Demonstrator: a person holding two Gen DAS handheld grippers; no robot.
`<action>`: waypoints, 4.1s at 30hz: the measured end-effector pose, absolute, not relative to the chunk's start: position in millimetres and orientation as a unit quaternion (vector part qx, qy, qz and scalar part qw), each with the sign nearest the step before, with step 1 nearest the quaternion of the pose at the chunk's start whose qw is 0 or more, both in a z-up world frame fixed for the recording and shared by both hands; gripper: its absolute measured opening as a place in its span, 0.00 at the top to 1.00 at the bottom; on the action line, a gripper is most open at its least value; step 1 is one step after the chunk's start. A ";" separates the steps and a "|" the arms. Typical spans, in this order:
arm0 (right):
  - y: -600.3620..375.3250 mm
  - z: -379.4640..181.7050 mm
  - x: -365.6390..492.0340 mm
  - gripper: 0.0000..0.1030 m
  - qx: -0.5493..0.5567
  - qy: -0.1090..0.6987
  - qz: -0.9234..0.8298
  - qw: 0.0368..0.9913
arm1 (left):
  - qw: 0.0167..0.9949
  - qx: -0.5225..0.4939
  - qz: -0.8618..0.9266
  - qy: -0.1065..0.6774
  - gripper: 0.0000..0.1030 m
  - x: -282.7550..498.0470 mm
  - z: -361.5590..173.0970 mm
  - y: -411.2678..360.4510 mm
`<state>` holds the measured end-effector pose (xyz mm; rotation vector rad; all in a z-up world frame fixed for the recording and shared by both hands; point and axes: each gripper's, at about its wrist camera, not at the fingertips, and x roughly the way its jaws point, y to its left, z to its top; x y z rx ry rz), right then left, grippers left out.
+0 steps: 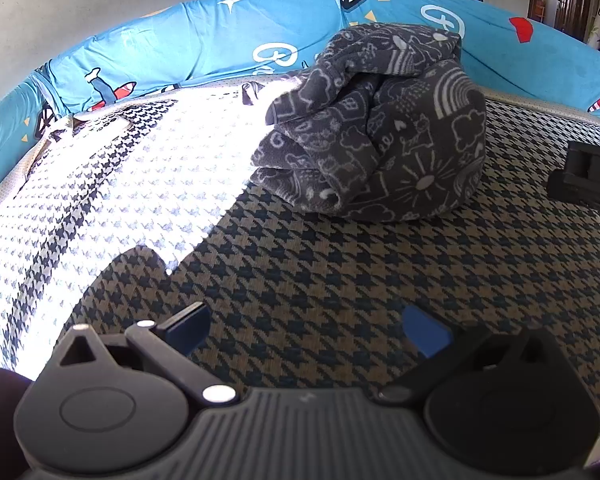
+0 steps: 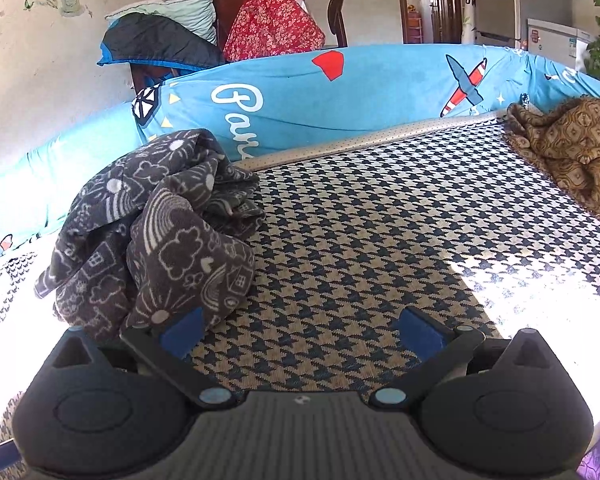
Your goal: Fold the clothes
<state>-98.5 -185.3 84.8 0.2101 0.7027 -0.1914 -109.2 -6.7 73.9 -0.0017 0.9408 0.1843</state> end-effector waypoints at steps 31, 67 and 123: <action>-184.1 81.7 -94.2 0.00 0.086 0.365 -0.103 0.921 | 0.888 0.008 0.083 0.452 0.00 -116.3 79.6 -15.4; -182.9 69.7 -102.0 0.00 0.057 0.378 -0.081 0.920 | 0.894 0.017 0.076 0.441 0.00 -136.7 94.5 -24.6; -180.2 73.5 -110.9 0.00 0.044 0.389 -0.088 0.916 | 0.888 0.005 0.078 0.454 0.00 -126.7 88.1 -17.9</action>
